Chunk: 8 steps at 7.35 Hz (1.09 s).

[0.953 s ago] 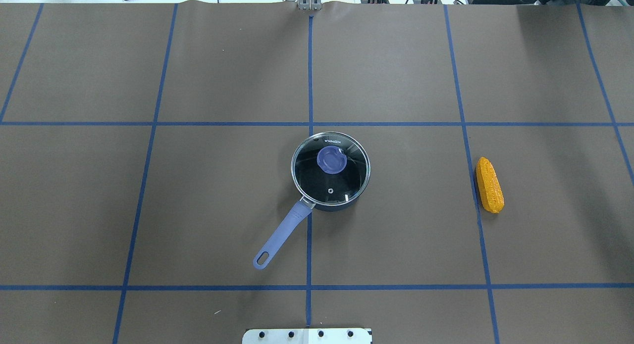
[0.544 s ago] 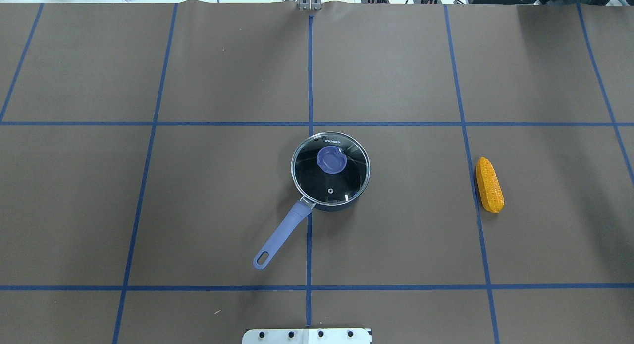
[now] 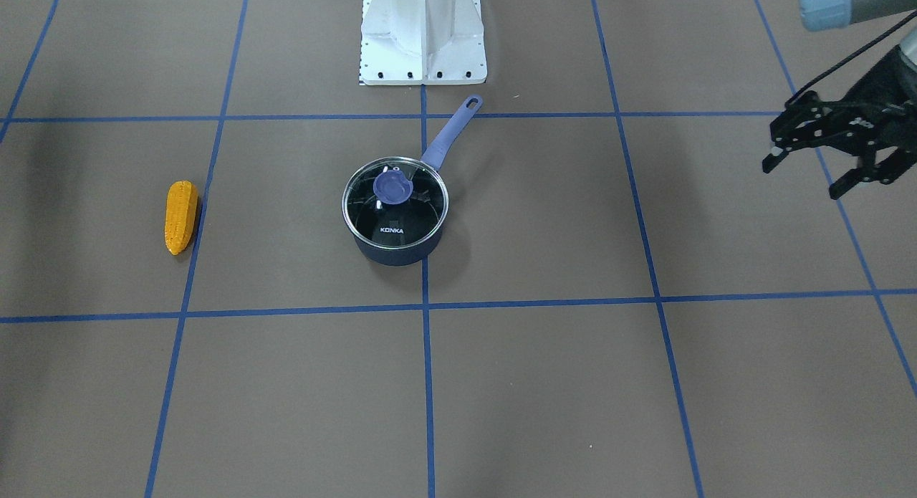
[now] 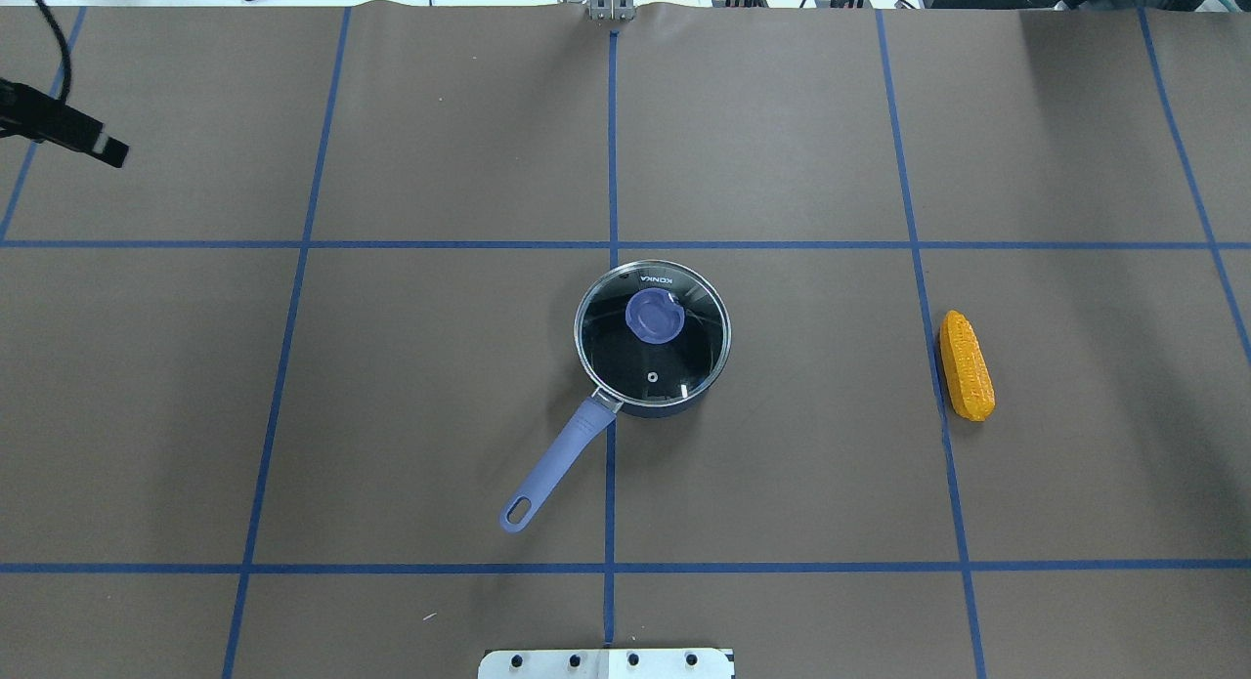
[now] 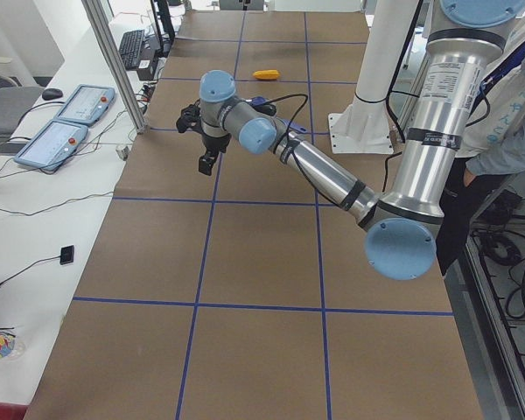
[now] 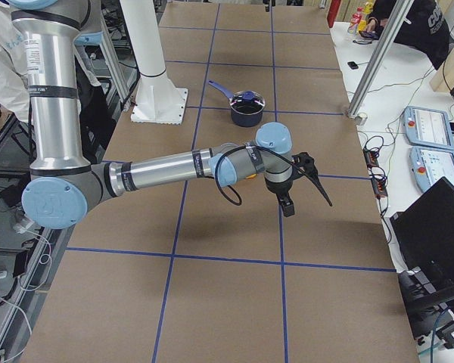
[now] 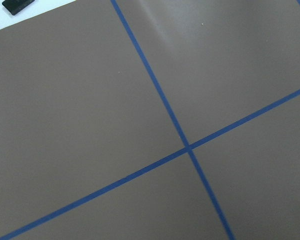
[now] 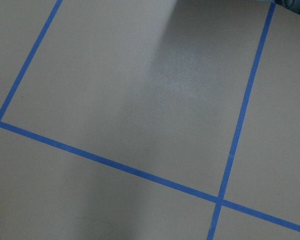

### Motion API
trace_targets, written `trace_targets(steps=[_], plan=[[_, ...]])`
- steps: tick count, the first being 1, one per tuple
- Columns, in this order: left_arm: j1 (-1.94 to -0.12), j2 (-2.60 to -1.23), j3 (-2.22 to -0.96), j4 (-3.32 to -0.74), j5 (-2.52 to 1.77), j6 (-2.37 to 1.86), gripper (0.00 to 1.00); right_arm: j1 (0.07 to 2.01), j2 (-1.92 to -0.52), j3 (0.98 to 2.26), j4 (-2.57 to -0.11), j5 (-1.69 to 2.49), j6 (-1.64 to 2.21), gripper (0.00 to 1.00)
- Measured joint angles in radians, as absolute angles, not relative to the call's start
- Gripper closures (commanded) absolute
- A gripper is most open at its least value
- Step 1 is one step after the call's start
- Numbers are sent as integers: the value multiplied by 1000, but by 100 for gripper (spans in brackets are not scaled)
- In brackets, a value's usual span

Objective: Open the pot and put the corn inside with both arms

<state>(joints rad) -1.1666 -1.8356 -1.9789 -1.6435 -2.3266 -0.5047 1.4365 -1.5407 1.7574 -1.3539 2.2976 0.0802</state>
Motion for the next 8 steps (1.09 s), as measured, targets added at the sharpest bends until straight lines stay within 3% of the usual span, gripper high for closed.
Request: trace_targets(steps=[5, 8], plan=[[-731, -2224, -1949, -1403, -2013, -1037, 1, 1424, -1542, 1755, -1353, 2294, 95, 0], [-595, -2462, -1706, -1380, -1880, -1149, 1, 1420, -1544, 1755, -1353, 2292, 95, 0]])
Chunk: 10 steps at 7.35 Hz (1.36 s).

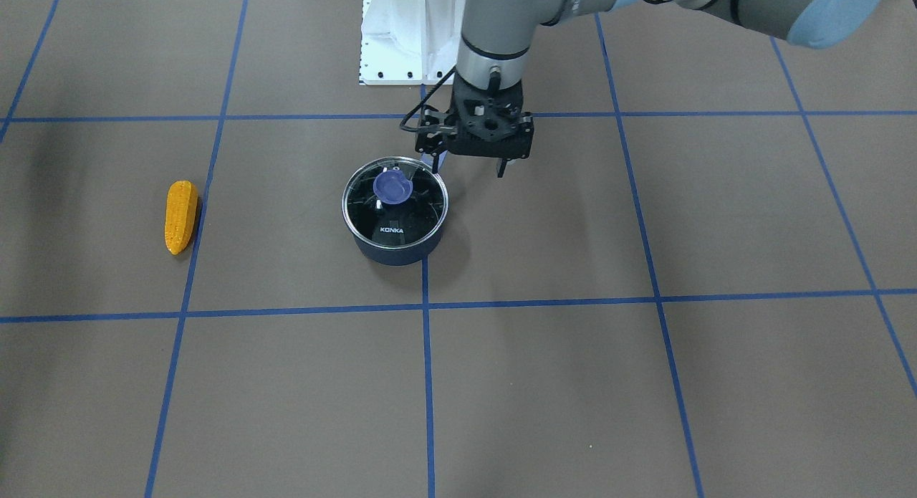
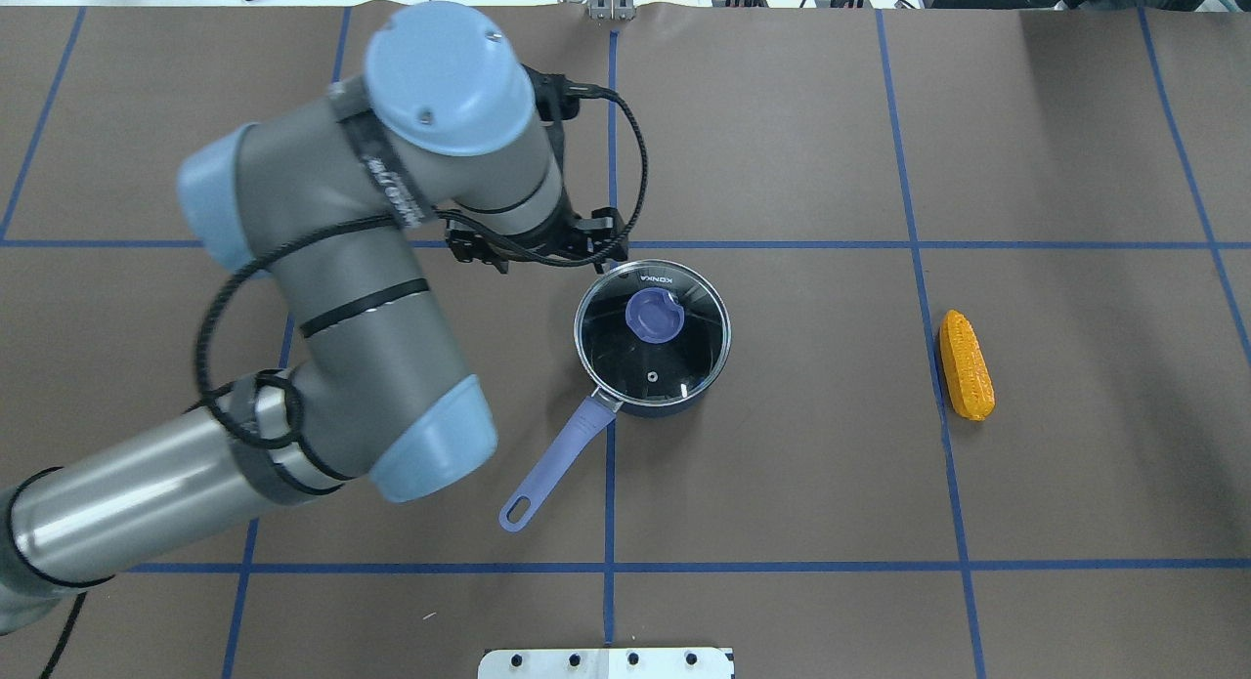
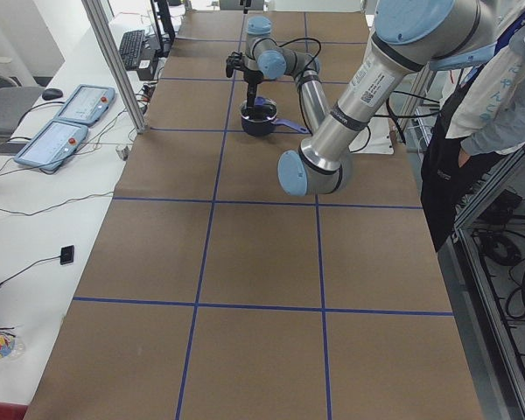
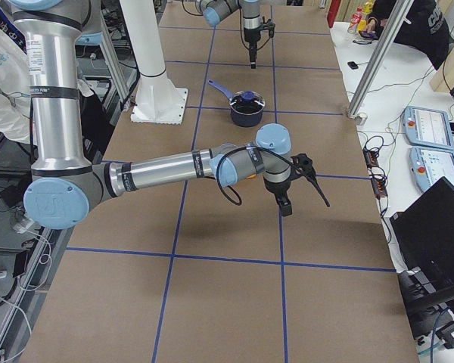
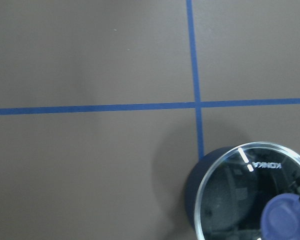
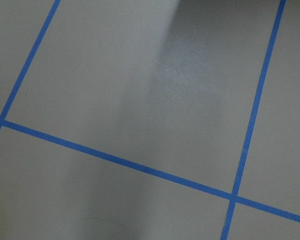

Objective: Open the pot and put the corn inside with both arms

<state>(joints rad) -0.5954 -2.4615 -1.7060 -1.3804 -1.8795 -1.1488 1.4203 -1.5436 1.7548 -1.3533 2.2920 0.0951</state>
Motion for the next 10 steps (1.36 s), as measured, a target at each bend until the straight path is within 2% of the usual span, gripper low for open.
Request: trace_targets(steps=[2, 10], plan=[[-537, -2536, -1607, -1388, -1852, -1176, 1, 1416, -1545, 1755, -1353, 2291, 99, 0], [-477, -2565, -1498, -1486, -1800, -1226, 6, 1403, -1544, 1746, -1353, 2287, 103, 0]])
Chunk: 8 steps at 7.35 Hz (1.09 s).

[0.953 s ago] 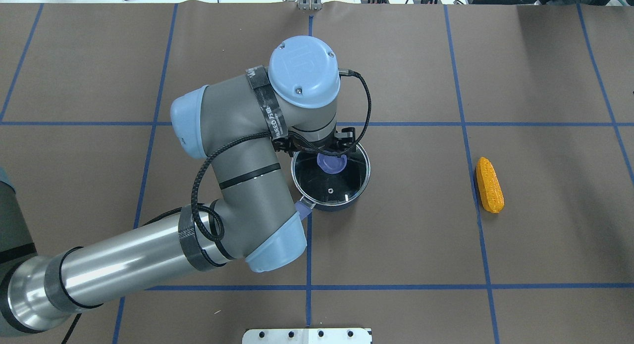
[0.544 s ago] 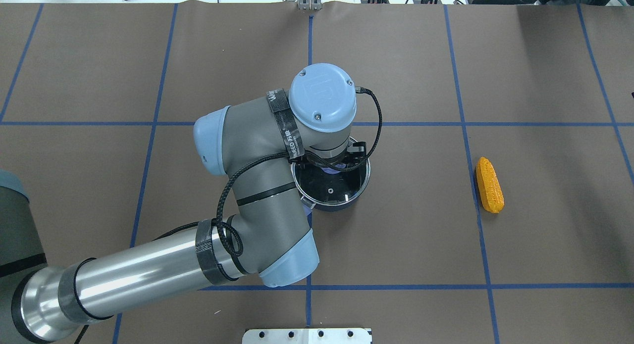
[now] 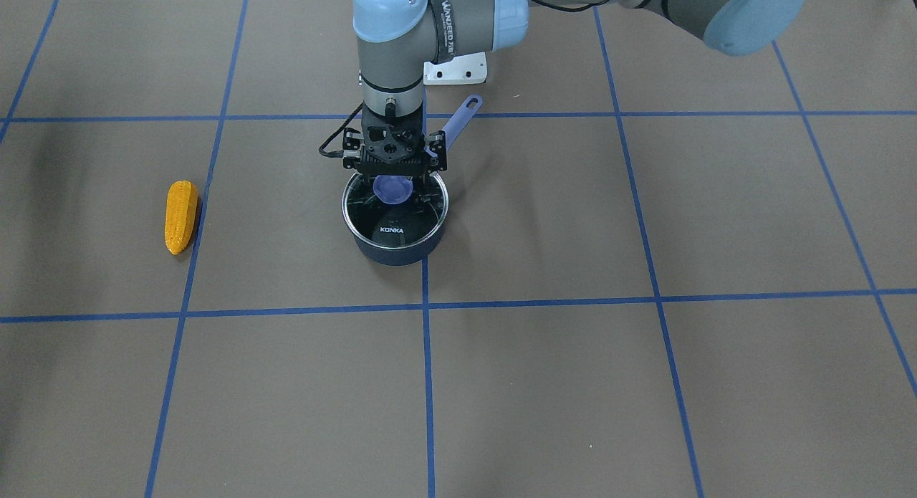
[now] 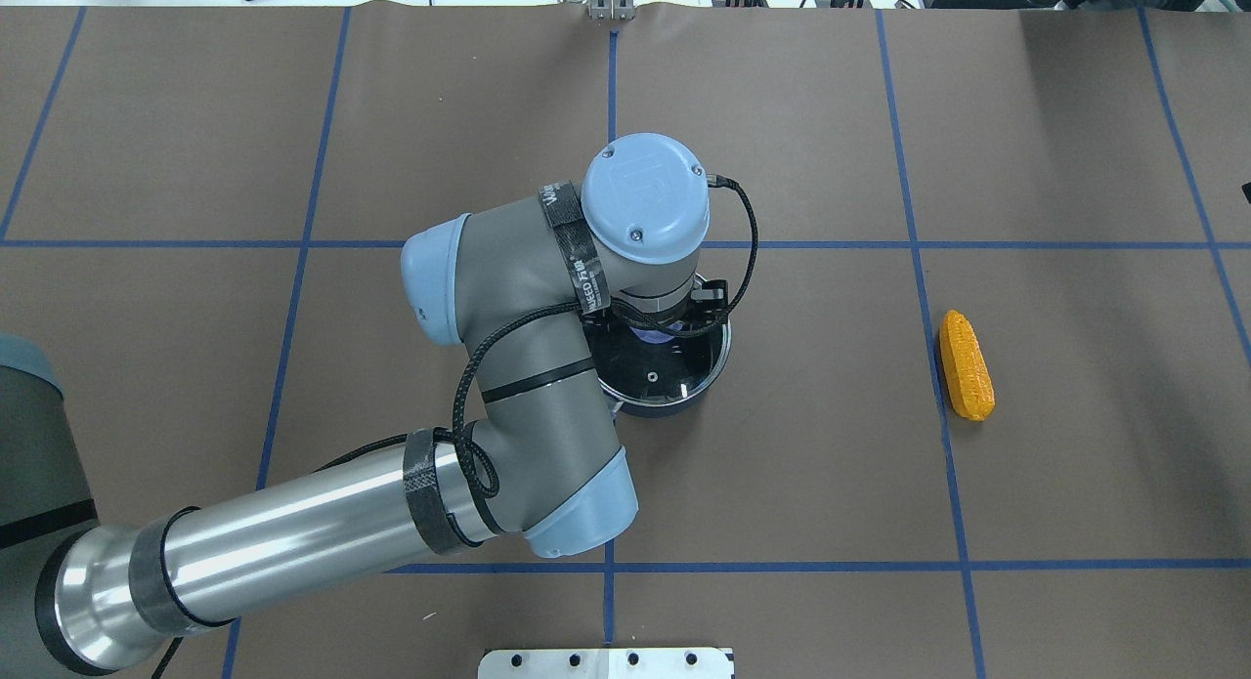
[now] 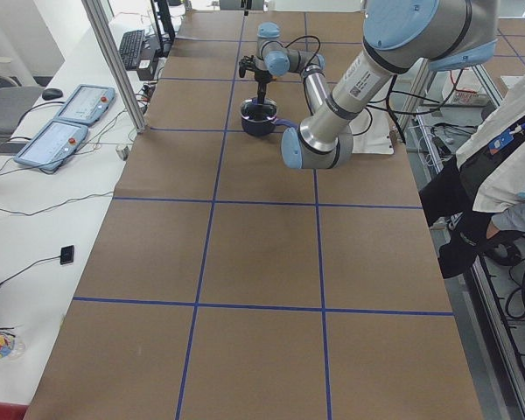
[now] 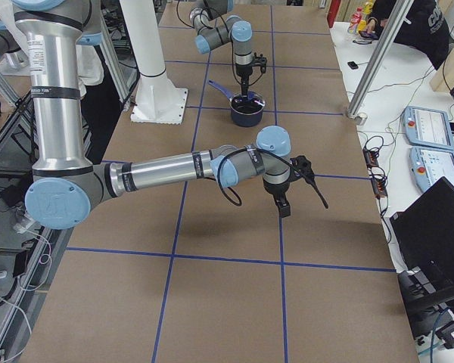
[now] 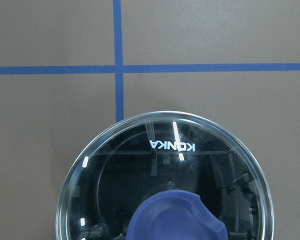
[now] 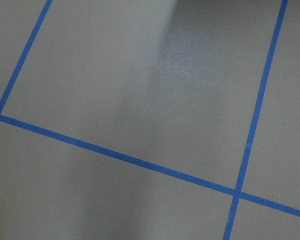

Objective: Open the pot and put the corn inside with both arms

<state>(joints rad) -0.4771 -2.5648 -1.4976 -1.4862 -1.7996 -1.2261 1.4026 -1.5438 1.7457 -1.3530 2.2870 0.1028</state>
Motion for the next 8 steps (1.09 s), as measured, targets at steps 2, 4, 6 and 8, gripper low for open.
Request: trace_targets(steps=[2, 4, 6, 8], plan=[[-477, -2565, -1482, -1514, -1796, -1225, 8, 1400, -1543, 1743, -1353, 2284, 103, 0], [-477, -2565, -1470, -1540, -1778, -1221, 8, 1399, -1541, 1739, -1353, 2283, 103, 0], [-477, -2565, -1467, -1545, -1773, -1219, 39, 1398, -1540, 1736, -1353, 2284, 103, 0], [-477, -2565, -1467, -1547, -1772, -1217, 62, 1398, -1540, 1735, -1353, 2284, 103, 0]])
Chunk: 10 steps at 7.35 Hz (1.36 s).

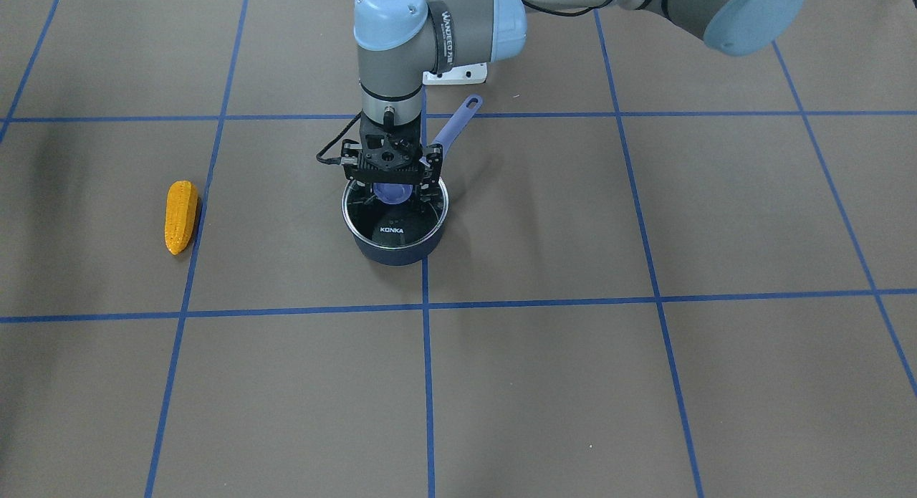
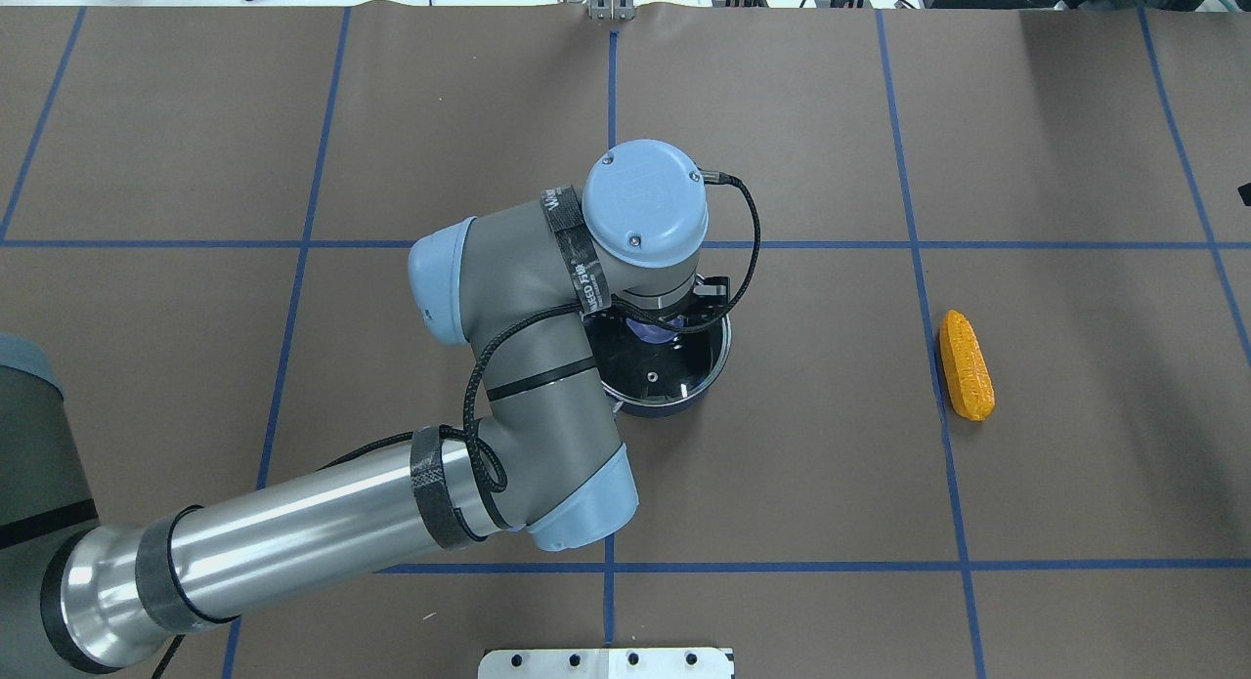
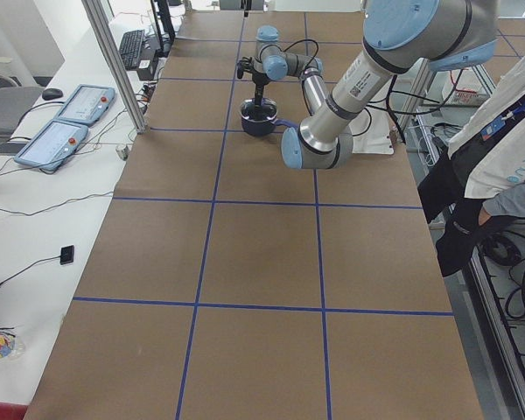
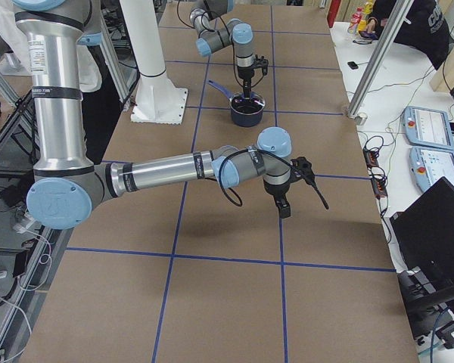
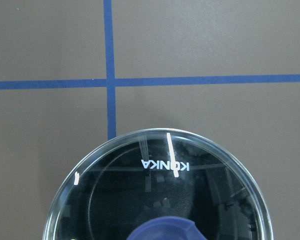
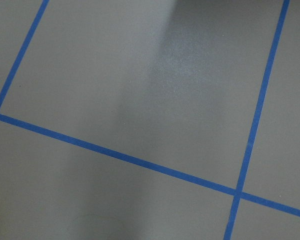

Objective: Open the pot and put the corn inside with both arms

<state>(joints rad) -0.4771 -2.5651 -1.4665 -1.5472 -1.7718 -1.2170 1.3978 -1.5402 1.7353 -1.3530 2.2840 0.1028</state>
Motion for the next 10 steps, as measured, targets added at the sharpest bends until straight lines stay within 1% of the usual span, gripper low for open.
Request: trace_targets(steps=[4, 6, 8, 9, 10], plan=[[-479, -2565, -1489, -1542, -1771, -1212, 65, 1398, -1540, 1735, -1352, 2284, 103, 0], [-497, -2554, -1547, -1519, -1774, -1204, 66, 1398, -1540, 1735, -1352, 2284, 103, 0], [-551, -2489, -1662, -1464, -1787, -1111, 66, 1398, -1540, 1735, -1353, 2284, 103, 0], [-595, -2401, -1758, -1445, -1819, -1032, 66, 1398, -1540, 1734, -1353, 2284, 103, 0], [-663, -2273, -1872, -1437, -1883, -931, 66, 1398, -1540, 1733, -1353, 2283, 103, 0]])
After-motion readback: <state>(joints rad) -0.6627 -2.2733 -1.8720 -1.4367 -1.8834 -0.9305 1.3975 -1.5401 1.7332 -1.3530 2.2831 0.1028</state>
